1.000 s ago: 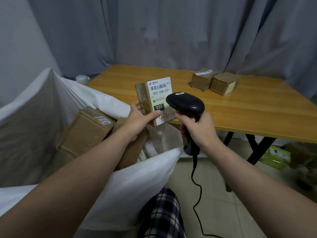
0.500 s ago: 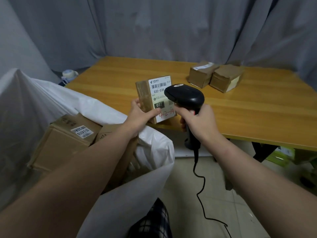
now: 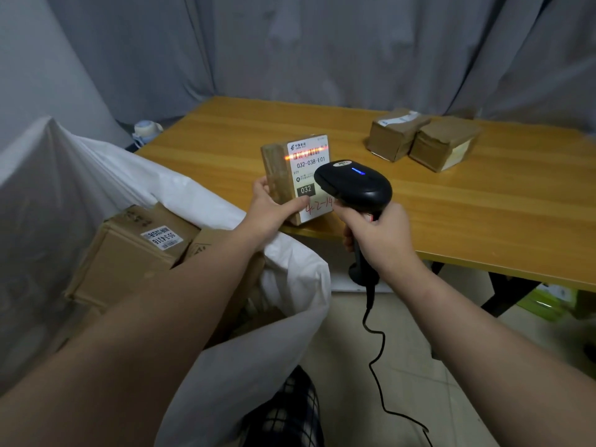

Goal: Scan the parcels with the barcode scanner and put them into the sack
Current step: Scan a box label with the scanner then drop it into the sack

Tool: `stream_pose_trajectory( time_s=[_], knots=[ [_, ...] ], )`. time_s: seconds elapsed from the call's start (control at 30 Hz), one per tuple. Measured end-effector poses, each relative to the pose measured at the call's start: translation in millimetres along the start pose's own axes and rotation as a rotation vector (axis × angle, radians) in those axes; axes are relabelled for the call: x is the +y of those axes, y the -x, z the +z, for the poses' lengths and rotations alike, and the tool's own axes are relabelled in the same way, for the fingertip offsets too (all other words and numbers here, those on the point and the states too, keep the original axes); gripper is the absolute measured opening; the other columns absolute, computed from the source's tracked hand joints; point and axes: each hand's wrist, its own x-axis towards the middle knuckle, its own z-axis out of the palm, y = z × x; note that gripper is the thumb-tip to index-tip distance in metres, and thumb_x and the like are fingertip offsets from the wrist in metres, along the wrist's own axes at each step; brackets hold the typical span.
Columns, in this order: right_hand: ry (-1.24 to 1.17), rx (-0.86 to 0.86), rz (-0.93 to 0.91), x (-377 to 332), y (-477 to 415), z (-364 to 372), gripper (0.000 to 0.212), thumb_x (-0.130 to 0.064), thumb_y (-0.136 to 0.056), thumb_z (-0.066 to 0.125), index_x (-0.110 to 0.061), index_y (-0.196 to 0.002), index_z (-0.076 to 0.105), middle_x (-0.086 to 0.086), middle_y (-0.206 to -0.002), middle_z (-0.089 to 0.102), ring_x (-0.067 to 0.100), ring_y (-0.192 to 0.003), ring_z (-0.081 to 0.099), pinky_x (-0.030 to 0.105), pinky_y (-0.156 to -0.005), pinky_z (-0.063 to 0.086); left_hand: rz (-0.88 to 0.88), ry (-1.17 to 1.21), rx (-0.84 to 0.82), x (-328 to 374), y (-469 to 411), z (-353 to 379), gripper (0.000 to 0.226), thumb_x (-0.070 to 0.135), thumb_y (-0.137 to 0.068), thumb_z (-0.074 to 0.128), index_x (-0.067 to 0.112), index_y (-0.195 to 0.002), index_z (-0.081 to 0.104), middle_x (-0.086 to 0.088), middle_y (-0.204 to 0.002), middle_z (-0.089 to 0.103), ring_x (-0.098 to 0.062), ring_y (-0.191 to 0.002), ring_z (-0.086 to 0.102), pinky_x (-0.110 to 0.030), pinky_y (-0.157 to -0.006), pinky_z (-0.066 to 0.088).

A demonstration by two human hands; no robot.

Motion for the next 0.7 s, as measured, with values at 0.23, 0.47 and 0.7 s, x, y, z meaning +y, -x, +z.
stream_pose_trajectory(
  time_s=[0.23, 0.47, 0.7],
  knots=[
    [-0.033, 0.032, -0.04, 0, 17, -7, 0.01, -0.018, -0.087, 0.069, -0.015, -0.078, 0.064, -0.002, -0.05, 0.056, 0.013, -0.044, 0.057, 0.026, -0.046, 0.048, 0.02, -0.03, 0.004, 2, 8, 2, 0.089, 0.019, -0.078, 0.079, 0.014, -0.142, 0.018, 0.007, -0.121, 0.046, -0.016, -0.119, 0.051, -0.034, -0.098, 0.049],
    [-0.084, -0.013, -0.055, -12, 27, -5, 0.014, -0.019, -0.087, 0.069, -0.012, -0.076, 0.065, 0.007, -0.054, 0.056, 0.017, -0.046, 0.056, 0.029, -0.048, 0.048, 0.059, 0.011, 0.062, 16, 34, 0, 0.083, 0.017, -0.081, 0.076, 0.013, -0.142, 0.02, 0.02, -0.103, 0.048, -0.009, -0.108, 0.056, -0.016, -0.075, 0.053],
    [-0.151, -0.214, -0.051, -43, 31, 32, 0.018, -0.018, -0.087, 0.069, -0.006, -0.074, 0.063, 0.016, -0.061, 0.057, 0.023, -0.049, 0.056, 0.032, -0.049, 0.049, 0.231, -0.075, 0.225, 34, 90, -82, 0.088, 0.036, -0.079, 0.076, 0.032, -0.146, 0.019, 0.007, -0.127, 0.051, -0.014, -0.121, 0.052, -0.037, -0.103, 0.046]
  ],
)
